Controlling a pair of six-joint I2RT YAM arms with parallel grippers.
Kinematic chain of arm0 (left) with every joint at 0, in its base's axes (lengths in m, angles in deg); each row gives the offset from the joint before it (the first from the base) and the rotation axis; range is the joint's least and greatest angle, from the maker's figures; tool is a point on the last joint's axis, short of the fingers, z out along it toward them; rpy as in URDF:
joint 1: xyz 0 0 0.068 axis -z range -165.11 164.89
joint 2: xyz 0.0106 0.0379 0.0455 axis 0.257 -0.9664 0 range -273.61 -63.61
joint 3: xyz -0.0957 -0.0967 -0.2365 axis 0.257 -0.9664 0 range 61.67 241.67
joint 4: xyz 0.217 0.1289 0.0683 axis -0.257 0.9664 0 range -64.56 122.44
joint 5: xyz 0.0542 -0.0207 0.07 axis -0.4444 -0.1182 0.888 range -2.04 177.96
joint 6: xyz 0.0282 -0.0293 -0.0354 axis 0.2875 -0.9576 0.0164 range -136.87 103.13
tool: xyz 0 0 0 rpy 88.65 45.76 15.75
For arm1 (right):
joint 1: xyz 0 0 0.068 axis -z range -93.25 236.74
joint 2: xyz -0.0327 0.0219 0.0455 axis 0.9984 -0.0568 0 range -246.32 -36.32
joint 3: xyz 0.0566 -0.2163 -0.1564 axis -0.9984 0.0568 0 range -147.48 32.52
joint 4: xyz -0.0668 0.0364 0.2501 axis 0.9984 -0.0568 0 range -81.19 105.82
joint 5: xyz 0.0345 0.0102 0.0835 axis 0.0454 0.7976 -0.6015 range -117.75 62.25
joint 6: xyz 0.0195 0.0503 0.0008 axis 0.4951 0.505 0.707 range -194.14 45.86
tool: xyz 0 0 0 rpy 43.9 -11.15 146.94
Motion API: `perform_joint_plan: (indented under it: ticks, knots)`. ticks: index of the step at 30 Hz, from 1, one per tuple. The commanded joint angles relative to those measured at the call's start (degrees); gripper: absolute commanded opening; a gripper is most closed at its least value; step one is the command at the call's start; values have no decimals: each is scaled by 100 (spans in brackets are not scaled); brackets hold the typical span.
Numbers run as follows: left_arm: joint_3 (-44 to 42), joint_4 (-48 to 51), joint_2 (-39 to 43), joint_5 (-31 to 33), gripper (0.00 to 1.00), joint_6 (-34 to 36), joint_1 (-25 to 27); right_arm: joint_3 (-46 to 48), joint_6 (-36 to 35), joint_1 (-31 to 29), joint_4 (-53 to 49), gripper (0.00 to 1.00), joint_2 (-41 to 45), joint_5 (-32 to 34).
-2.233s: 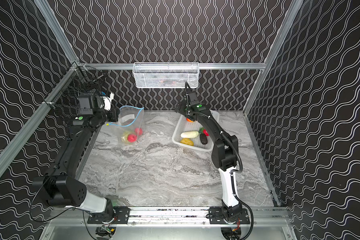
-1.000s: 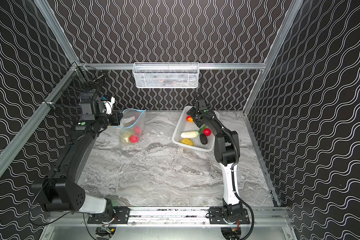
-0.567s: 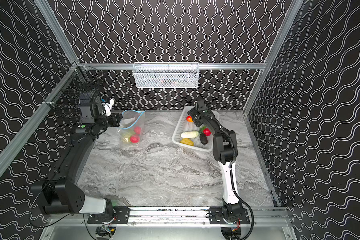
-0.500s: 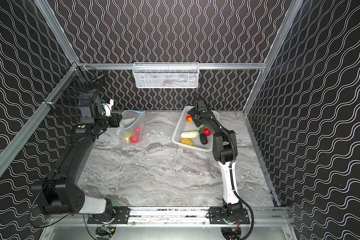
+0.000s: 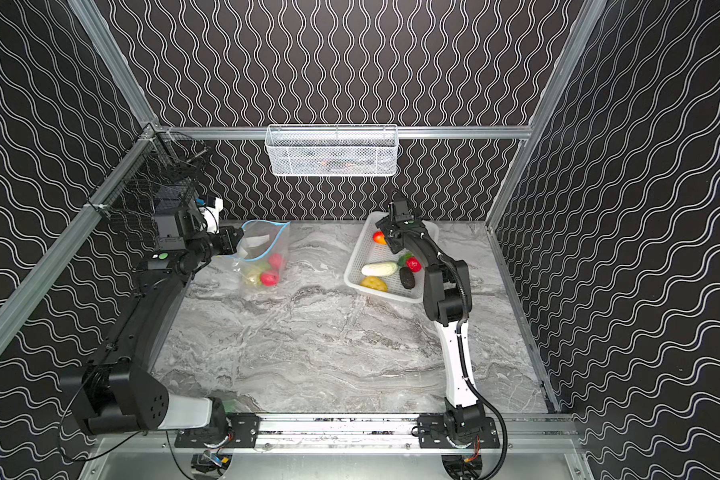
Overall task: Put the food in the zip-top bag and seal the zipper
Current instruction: 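Lower the right gripper onto the mango and close on it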
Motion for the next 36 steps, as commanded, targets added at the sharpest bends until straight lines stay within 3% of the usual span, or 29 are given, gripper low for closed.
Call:
perform_joint_plan:
  ticks: [1, 12, 17, 36]
  knots:
    - [-29, -151, -106, -131, 0, -192, -12, 174, 271, 79, 99, 84, 69, 215]
    - [26, -78, -241, 119, 0, -65, 75, -701, 382, 75, -135, 82, -455, 87]
    - [203, 54, -316, 134, 0, -59, 94, -301, 689, 72, 261, 82, -365, 40]
    - [169, 71, -268, 221, 0, 55, 110, -1119, 968, -180, 147, 80, -1079, 113]
